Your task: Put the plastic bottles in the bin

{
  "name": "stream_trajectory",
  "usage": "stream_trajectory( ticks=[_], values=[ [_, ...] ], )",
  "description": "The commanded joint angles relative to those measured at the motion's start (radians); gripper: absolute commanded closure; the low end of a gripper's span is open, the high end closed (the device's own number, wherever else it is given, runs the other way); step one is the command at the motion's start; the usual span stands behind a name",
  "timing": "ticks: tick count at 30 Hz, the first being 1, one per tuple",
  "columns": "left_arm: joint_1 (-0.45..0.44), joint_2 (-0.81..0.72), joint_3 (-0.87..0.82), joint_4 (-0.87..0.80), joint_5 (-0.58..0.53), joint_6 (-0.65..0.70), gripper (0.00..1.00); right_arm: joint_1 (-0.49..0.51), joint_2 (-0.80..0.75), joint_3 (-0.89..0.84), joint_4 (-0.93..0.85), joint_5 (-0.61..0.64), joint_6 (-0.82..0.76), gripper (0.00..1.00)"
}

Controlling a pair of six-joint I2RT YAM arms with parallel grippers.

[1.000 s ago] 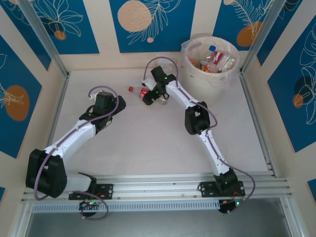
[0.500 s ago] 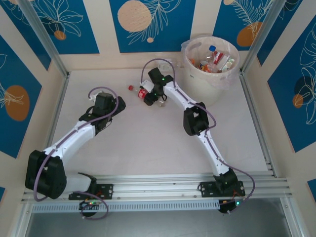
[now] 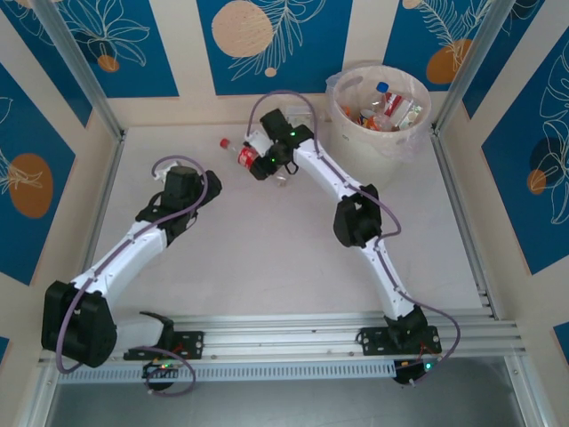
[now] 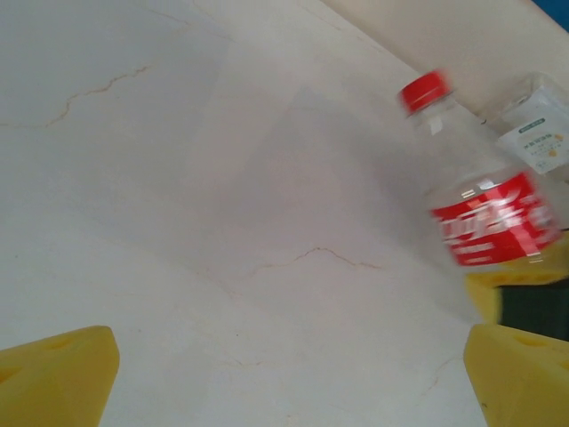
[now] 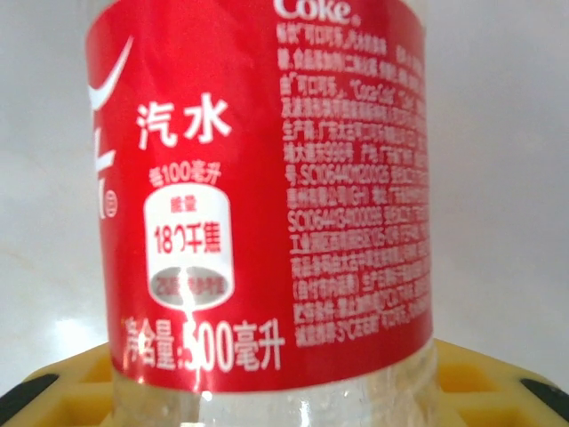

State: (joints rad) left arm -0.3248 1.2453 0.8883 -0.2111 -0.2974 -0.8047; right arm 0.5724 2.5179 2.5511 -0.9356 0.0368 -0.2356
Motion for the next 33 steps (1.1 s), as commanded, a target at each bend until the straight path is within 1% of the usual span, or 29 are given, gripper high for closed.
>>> stream_trajectory(
  ticks=[1,3,6,9,11,15,21,24,27,33],
  values=[
    [0.016,-0.037,-0.012,-0.02,-0.022,0.01,0.0,0.004,-0.181,-0.001,0.017,-0.012,0.121,0.66],
    [0.017,-0.043,-0.013,-0.022,-0.025,0.014,0.0,-0.001,-0.266,-0.034,0.039,-0.003,0.162,0.66],
    [0.018,-0.046,-0.014,-0.026,-0.021,0.018,0.0,-0.019,-0.402,-0.115,0.105,0.042,0.206,0.67],
    [0.018,-0.048,-0.02,-0.022,-0.015,0.019,0.0,-0.066,-0.5,-0.144,0.142,0.084,0.248,0.69],
    [0.017,-0.051,-0.026,-0.013,-0.011,0.019,0.0,-0.111,-0.539,-0.146,0.165,0.11,0.28,0.71],
    [0.018,-0.051,-0.037,0.013,0.001,0.019,0.0,-0.208,-0.574,-0.148,0.247,0.146,0.334,0.71],
    [0.017,-0.049,-0.038,0.025,0.019,0.022,0.0,-0.29,-0.523,-0.132,0.365,0.237,0.369,0.7],
    [0.017,-0.051,-0.04,0.029,0.027,0.025,0.0,-0.328,-0.444,-0.057,0.353,0.267,0.4,0.7],
    [0.018,-0.052,-0.039,0.029,0.03,0.028,0.0,-0.356,-0.363,0.031,0.326,0.264,0.428,0.69],
    [0.018,-0.063,-0.029,0.018,0.023,0.04,0.0,-0.391,-0.262,0.081,0.321,0.275,0.453,0.69]
  ],
)
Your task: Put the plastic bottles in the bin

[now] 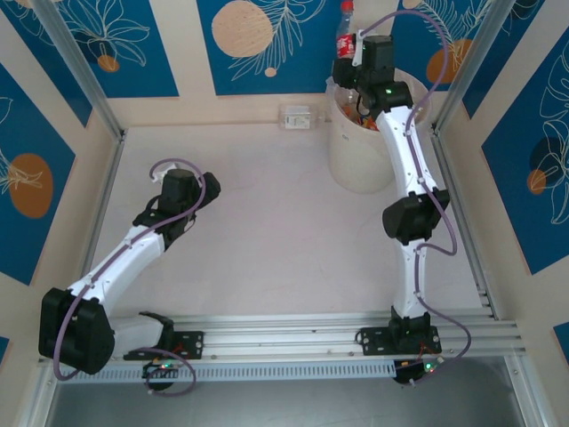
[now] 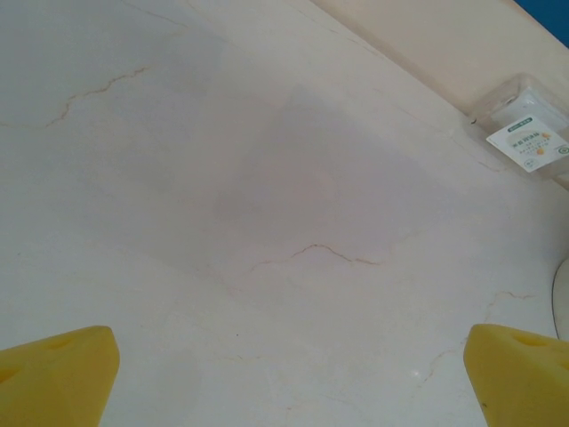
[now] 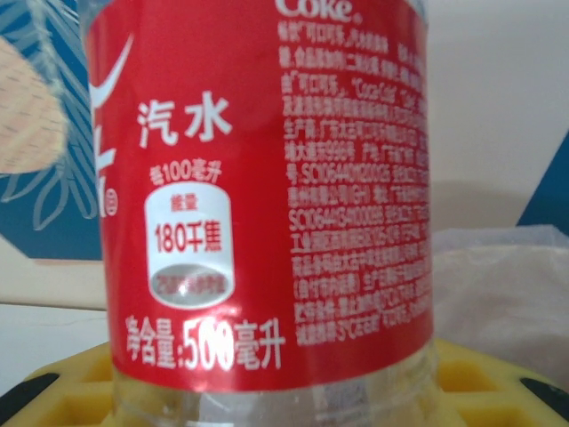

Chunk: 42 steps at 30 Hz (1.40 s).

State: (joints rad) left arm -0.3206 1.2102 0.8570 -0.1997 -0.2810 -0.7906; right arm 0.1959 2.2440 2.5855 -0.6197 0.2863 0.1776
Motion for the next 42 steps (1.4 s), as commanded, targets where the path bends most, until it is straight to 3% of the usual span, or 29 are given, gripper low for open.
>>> stream_trajectory(
  ticks=[1,7,10,16,18,29,42],
  values=[
    [0.013,-0.03,0.005,0.004,0.002,0.029,0.0,-0.02,0.021,0.042,0.0,0.021,0.048,0.68],
    [0.014,-0.03,0.02,-0.003,-0.005,0.033,0.0,-0.04,0.046,-0.009,-0.043,0.01,0.088,0.67],
    [0.014,-0.026,0.02,-0.003,-0.005,0.029,0.0,-0.042,0.037,-0.026,-0.086,-0.002,0.103,0.6],
    [0.014,-0.007,0.022,0.01,0.007,0.018,0.0,-0.038,-0.002,-0.031,-0.106,-0.013,0.065,0.26],
    [0.013,-0.001,0.022,0.015,0.013,0.013,0.0,-0.037,-0.007,-0.005,-0.117,-0.01,0.052,0.21],
    [0.012,0.009,0.024,0.021,0.02,0.008,0.0,-0.064,0.0,0.089,-0.109,-0.007,0.013,0.15],
    [0.012,0.022,0.02,0.027,0.031,0.011,0.0,-0.103,0.1,0.196,0.059,-0.014,0.032,0.15]
  ],
)
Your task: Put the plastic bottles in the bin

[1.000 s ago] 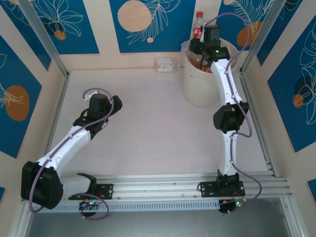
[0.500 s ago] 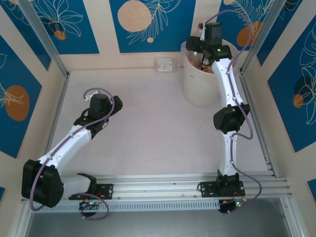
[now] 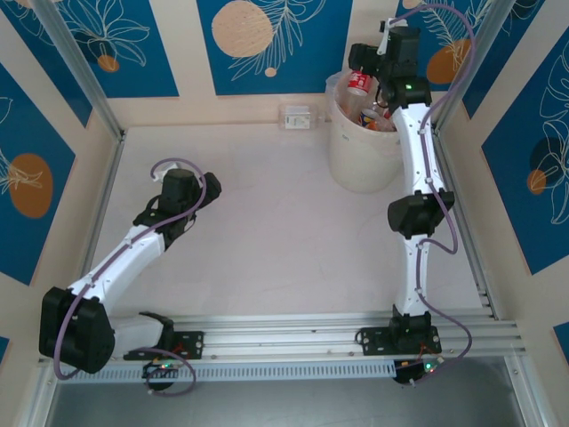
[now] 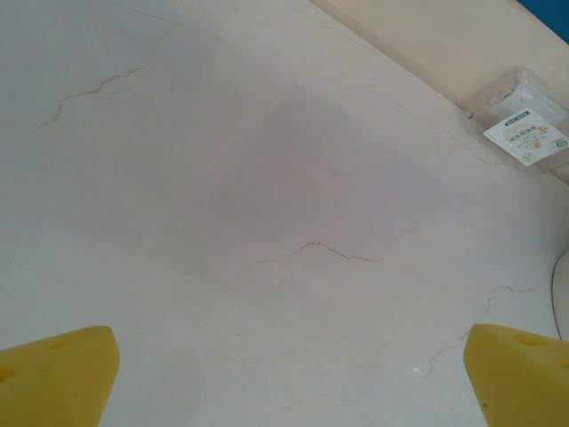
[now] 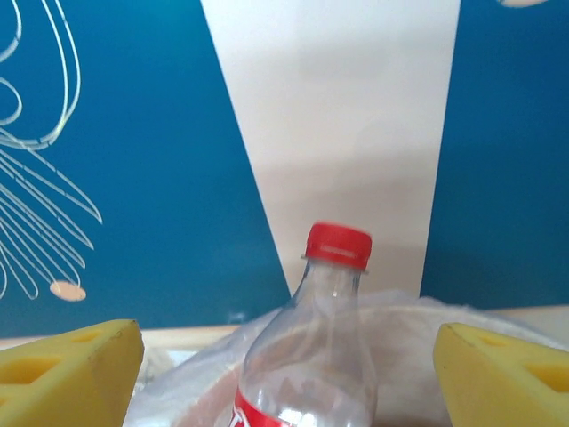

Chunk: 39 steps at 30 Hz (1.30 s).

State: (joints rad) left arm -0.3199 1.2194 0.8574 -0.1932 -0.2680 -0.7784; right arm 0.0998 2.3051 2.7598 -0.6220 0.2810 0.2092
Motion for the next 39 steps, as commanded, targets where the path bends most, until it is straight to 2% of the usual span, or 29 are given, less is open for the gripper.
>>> stream_trajectory(
  ticks=[1,14,18,21,23,26,30,35,39],
  values=[
    [0.012,0.015,0.02,0.021,0.019,-0.001,0.0,-0.009,0.048,0.022,0.067,-0.01,-0.002,0.15],
    [0.011,0.034,0.023,0.033,0.024,-0.001,0.0,-0.01,0.125,0.031,0.061,-0.029,-0.049,0.16],
    [0.01,0.035,0.022,0.033,0.021,-0.008,0.0,-0.029,0.116,0.031,0.0,-0.038,-0.05,0.26],
    [0.011,0.034,0.02,0.035,0.024,-0.013,0.0,-0.051,0.101,0.028,-0.054,-0.048,-0.037,0.44],
    [0.011,0.033,0.02,0.034,0.023,-0.013,0.0,-0.058,0.082,0.016,-0.081,-0.058,-0.036,0.52],
    [0.01,0.035,0.022,0.036,0.021,-0.012,0.0,-0.064,0.036,-0.028,-0.087,-0.083,-0.042,0.57],
    [0.011,0.038,0.025,0.039,0.026,-0.013,0.0,-0.049,-0.029,-0.074,-0.064,-0.1,-0.057,0.68],
    [0.011,0.041,0.023,0.044,0.029,-0.012,0.0,-0.023,-0.114,-0.14,0.022,-0.101,-0.092,0.71],
    [0.011,0.039,0.021,0.05,0.03,-0.01,0.0,0.02,-0.205,-0.325,0.228,-0.063,-0.174,0.72]
  ],
)
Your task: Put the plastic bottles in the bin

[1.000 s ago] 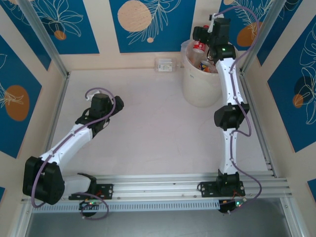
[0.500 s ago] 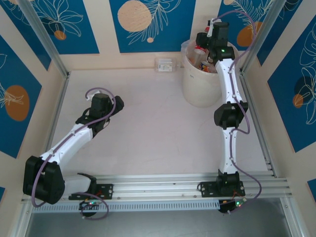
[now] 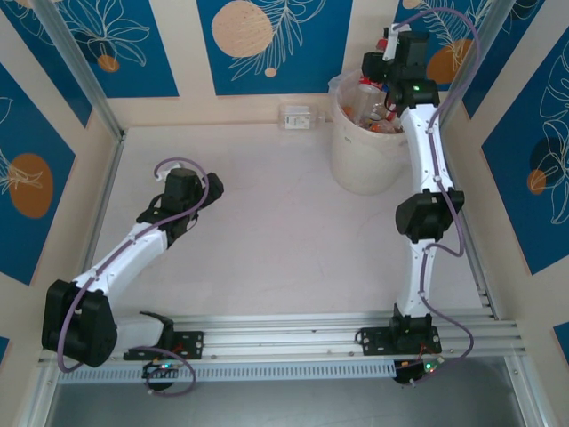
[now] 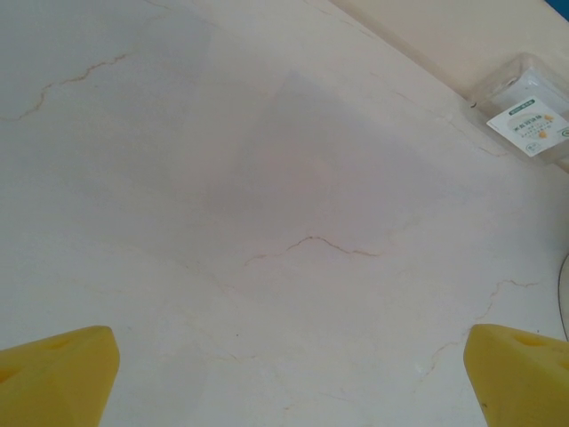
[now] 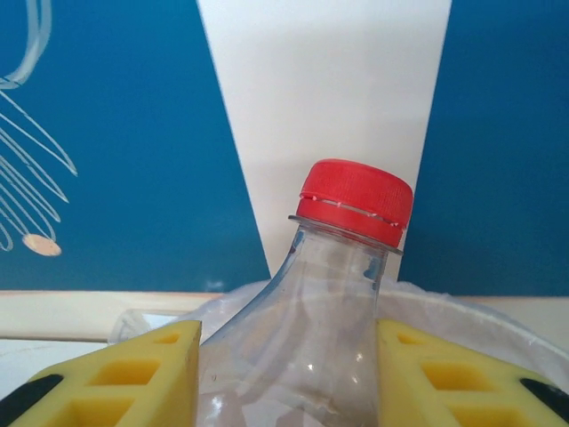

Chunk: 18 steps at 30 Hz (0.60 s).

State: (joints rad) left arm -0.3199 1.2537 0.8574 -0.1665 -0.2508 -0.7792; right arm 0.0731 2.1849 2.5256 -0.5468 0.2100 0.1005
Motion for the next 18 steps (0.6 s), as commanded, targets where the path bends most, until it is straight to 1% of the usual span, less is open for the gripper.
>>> stream_trajectory(
  ticks=[1,3,6,9,12,15,18],
  values=[
    [0.01,0.004,0.02,0.024,0.013,-0.009,0.0,0.06,-0.109,-0.152,0.229,0.026,-0.092,0.73],
    [0.01,0.003,0.02,0.022,0.012,-0.002,0.0,0.1,-0.165,-0.321,0.442,0.074,-0.161,0.76],
    [0.011,0.0,0.023,0.017,0.005,0.014,0.0,0.152,-0.213,-0.519,0.769,0.152,-0.252,0.76],
    [0.011,0.0,0.032,0.006,-0.006,0.032,0.0,0.186,-0.211,-0.597,0.975,0.225,-0.311,0.77],
    [0.011,-0.003,0.035,-0.003,-0.013,0.042,0.0,0.202,-0.189,-0.613,1.091,0.285,-0.341,0.79],
    [0.011,-0.008,0.036,-0.006,-0.018,0.047,0.0,0.204,-0.17,-0.619,1.15,0.326,-0.345,0.8],
    [0.011,-0.012,0.034,-0.012,-0.026,0.049,0.0,0.211,-0.177,-0.689,1.234,0.358,-0.344,0.8]
  ],
)
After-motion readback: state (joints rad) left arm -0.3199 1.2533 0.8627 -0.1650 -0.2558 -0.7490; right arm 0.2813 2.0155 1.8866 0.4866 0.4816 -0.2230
